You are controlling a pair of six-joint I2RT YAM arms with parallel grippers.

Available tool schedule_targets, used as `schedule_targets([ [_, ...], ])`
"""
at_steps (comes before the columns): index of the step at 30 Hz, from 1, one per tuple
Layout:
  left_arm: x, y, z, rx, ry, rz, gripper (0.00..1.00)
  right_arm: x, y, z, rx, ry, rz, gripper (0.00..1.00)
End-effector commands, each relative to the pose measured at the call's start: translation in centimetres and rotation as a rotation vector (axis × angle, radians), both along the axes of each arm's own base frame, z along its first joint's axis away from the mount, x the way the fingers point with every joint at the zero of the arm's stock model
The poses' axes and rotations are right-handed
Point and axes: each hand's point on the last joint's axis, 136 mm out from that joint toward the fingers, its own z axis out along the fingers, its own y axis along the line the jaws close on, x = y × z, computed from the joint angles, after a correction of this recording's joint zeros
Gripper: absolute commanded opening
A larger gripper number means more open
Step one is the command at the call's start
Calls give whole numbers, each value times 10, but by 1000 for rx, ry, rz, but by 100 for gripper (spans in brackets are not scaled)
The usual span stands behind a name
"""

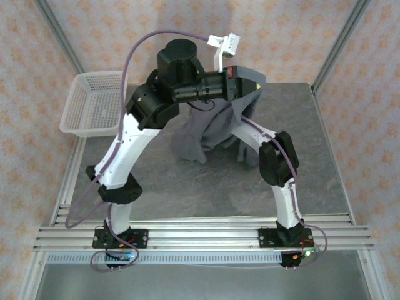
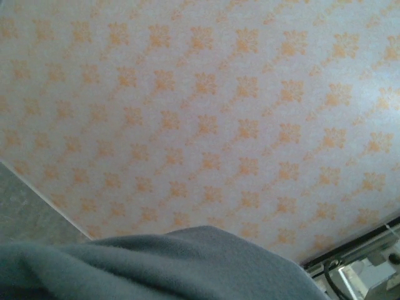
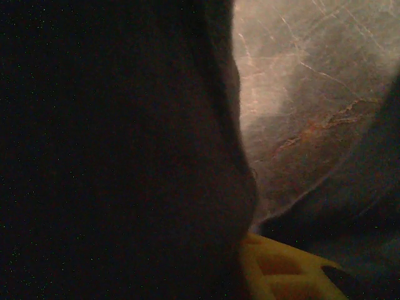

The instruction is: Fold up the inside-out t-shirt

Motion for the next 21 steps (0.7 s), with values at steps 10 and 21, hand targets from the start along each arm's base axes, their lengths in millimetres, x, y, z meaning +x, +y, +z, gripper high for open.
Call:
schedule_targets([
  [10,-107,27,87,-201,-364,-275,0,-34,-52,-73,-377,103,163,29],
  [21,-49,12,-29,228,-261,-67,0,-75,-90,-31,-480,156,184,45],
])
